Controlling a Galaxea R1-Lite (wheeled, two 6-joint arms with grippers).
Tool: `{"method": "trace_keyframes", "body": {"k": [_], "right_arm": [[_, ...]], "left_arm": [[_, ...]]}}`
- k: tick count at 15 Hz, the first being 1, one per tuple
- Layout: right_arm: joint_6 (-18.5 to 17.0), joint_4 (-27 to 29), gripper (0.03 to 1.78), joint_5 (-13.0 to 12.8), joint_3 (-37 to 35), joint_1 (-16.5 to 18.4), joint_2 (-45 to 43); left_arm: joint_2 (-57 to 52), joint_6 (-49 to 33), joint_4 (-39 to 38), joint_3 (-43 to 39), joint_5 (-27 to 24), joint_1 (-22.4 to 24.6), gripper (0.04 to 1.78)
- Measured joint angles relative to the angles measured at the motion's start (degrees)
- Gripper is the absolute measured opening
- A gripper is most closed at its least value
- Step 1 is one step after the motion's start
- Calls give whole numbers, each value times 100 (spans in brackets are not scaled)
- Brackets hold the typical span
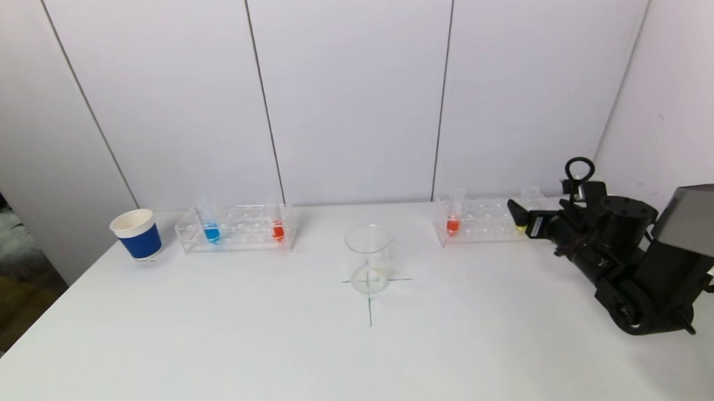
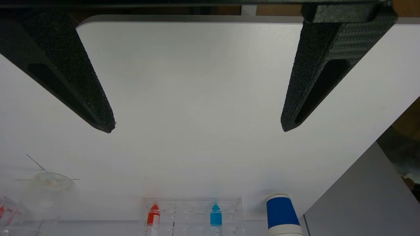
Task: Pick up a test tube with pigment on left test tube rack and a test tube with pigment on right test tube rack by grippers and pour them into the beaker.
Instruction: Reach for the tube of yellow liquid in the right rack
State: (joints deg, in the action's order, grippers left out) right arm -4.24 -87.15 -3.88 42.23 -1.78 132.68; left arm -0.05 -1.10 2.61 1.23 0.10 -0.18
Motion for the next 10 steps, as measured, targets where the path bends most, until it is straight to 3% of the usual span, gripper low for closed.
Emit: {"method": "trace_keyframes", "body": {"k": [10], "right_arm": [[69, -2, 177, -6, 455, 55, 282]], "left_arm": [[0, 0, 2, 0, -2, 0, 176]]}}
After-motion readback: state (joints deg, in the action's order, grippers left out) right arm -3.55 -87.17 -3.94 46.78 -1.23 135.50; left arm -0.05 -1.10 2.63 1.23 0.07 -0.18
